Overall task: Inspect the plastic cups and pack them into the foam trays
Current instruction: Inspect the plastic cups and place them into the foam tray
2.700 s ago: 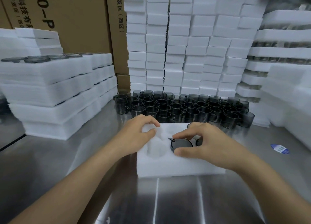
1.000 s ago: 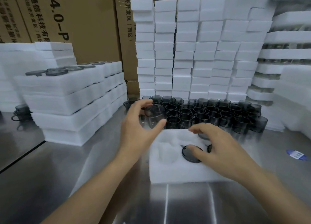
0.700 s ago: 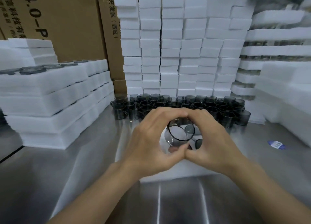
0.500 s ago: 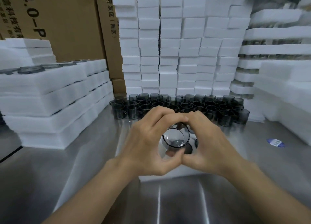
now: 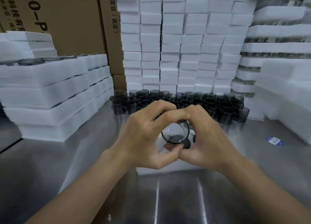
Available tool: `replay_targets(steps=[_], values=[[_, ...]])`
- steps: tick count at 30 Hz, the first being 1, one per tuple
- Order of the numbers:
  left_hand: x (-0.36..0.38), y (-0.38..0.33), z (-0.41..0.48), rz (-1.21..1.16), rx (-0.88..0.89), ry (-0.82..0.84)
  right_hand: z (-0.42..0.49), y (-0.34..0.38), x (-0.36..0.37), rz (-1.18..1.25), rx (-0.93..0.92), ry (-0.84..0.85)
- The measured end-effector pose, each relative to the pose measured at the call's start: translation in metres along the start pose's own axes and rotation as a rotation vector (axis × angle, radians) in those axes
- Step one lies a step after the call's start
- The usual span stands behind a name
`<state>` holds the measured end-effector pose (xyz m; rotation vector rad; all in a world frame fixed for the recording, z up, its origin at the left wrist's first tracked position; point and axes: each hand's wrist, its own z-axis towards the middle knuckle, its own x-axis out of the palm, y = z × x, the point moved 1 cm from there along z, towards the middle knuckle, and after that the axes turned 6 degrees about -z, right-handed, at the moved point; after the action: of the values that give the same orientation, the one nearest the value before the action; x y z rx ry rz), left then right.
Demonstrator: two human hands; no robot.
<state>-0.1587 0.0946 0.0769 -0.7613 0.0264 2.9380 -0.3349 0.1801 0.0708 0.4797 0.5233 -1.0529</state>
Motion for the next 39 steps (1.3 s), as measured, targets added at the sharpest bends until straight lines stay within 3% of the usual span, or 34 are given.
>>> replay_targets(steps=[3, 7, 11, 14, 17, 34, 39], values=[[0.0, 0.002, -0.002, -0.1, -0.127, -0.005, 0.0, 0.001, -0.002, 0.018, 0.009, 0.032], [-0.005, 0.01, -0.004, -0.3, -0.474, 0.003, -0.002, -0.003, -0.015, 0.12, 0.076, 0.052], [-0.015, 0.017, -0.002, -0.465, -0.678, 0.177, 0.001, -0.001, -0.02, 0.258, 0.164, 0.036], [-0.017, 0.015, 0.0, -0.404, -0.67, 0.355, 0.001, 0.007, -0.015, 0.229, 0.149, 0.066], [-0.015, 0.012, 0.0, -0.295, -0.621, 0.425, 0.002, 0.011, -0.011, 0.148, 0.074, 0.098], [-0.013, 0.015, -0.003, -0.152, -0.477, 0.358, 0.006, 0.018, -0.01, -0.021, -0.06, 0.081], [-0.015, 0.019, -0.003, -0.202, -0.509, 0.337, 0.003, 0.011, -0.008, 0.161, 0.095, -0.011]])
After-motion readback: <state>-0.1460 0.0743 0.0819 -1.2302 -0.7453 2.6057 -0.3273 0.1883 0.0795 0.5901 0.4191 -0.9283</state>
